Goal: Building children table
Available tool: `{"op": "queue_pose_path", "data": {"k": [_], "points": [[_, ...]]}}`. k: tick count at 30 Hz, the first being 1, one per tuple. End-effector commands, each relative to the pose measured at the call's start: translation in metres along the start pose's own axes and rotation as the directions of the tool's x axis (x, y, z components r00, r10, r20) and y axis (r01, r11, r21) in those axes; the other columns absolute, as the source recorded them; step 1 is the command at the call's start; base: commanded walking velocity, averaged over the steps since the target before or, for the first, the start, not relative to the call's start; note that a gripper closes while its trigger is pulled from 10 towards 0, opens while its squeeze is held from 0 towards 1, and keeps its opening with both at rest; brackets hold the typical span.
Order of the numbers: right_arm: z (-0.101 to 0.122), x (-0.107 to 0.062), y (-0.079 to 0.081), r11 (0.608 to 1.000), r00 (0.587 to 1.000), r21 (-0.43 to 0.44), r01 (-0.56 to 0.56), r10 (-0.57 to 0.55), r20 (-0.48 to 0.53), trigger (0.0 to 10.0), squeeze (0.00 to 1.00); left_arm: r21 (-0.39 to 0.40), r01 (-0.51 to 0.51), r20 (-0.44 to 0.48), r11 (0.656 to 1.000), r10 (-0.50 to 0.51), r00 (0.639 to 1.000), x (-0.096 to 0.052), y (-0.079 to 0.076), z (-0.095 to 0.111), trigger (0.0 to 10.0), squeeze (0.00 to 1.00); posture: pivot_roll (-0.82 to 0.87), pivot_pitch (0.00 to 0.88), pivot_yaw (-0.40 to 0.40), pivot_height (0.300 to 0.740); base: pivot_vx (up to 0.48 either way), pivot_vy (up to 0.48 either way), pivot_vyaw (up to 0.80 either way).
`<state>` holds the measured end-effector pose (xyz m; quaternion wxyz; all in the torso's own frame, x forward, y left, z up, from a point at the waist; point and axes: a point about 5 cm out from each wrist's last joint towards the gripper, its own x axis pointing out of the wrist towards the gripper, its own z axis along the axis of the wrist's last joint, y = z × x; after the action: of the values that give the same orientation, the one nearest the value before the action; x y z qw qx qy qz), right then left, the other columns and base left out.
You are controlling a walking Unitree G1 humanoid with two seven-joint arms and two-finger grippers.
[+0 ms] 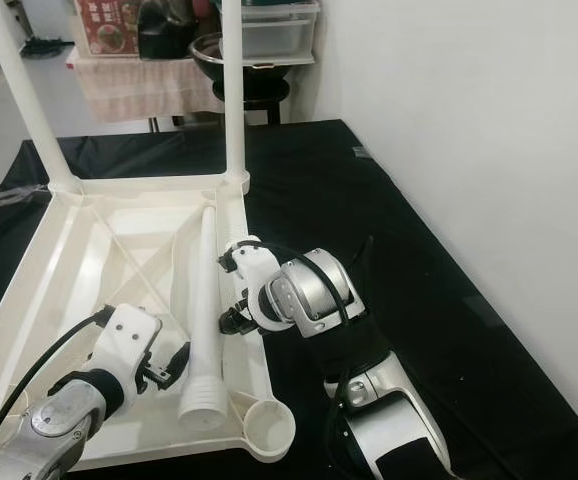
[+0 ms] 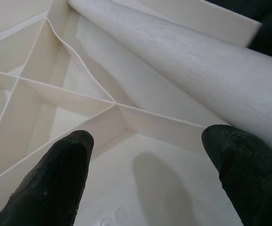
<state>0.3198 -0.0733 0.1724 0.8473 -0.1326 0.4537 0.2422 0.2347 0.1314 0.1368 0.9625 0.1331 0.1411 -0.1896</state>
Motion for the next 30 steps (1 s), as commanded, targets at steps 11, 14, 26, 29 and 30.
{"op": "queue_pose_path", "data": {"k": [11,14,26,29,30], "points": [[0.005,-0.01,-0.027,0.999,0.998,0.02,0.044,-0.045,0.043,0.0,0.0,0.015,0.042,0.029,0.999,-0.042,0.999,0.003,-0.006,0.008,10.0,0.0,-0.11,0.114,-0.05,0.74,0.0,0.0,0.0],[0.013,-0.016,-0.03,0.999,0.995,0.044,0.032,-0.036,0.095,0.0,0.0,0.018,0.048,0.042,0.999,-0.049,0.998,0.004,-0.007,0.011,10.0,0.0,-0.11,0.112,-0.045,0.74,0.0,0.0,0.0],[0.051,-0.049,-0.048,0.997,0.908,0.076,-0.03,-0.005,0.419,0.0,0.0,0.062,-0.131,0.188,0.99,0.117,0.975,0.002,0.028,0.038,10.0,0.0,-0.1,0.117,-0.041,0.74,0.0,0.0,0.0],[0.055,-0.056,-0.052,0.999,0.865,0.032,-0.016,-0.003,0.503,10.0,0.0,0.065,-0.07,0.223,0.995,0.054,0.973,0.001,0.027,0.043,10.0,0.0,-0.1,0.117,-0.034,0.74,0.0,0.0,0.0],[0.055,-0.056,-0.052,0.999,0.865,0.032,-0.016,-0.003,0.503,10.0,0.0,0.065,-0.07,0.223,0.995,0.054,0.973,0.001,0.027,0.043,10.0,0.0,-0.1,0.117,-0.034,0.74,0.0,0.0,0.0]]}}
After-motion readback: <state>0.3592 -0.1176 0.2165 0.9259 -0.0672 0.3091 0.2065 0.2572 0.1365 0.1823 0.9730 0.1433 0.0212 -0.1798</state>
